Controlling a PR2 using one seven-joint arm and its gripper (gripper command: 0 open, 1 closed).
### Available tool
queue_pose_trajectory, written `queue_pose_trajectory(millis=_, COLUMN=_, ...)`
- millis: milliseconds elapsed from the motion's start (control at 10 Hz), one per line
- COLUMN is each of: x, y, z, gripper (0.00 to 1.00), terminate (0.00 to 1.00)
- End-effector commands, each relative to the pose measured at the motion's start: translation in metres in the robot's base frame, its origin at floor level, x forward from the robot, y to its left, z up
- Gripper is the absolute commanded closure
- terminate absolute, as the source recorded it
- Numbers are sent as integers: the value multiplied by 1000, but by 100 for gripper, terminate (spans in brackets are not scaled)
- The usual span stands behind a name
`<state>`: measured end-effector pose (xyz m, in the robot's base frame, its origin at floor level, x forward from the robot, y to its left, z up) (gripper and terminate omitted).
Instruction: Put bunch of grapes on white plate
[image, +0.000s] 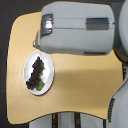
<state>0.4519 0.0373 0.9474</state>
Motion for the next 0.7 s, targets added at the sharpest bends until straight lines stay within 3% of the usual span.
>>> queue_pose_trajectory(millis=0, x=-16, y=-137, z=1, gripper=0, terminate=0)
queue_pose_trajectory(millis=600, x=8, y=-244, z=1, gripper=0, terminate=0)
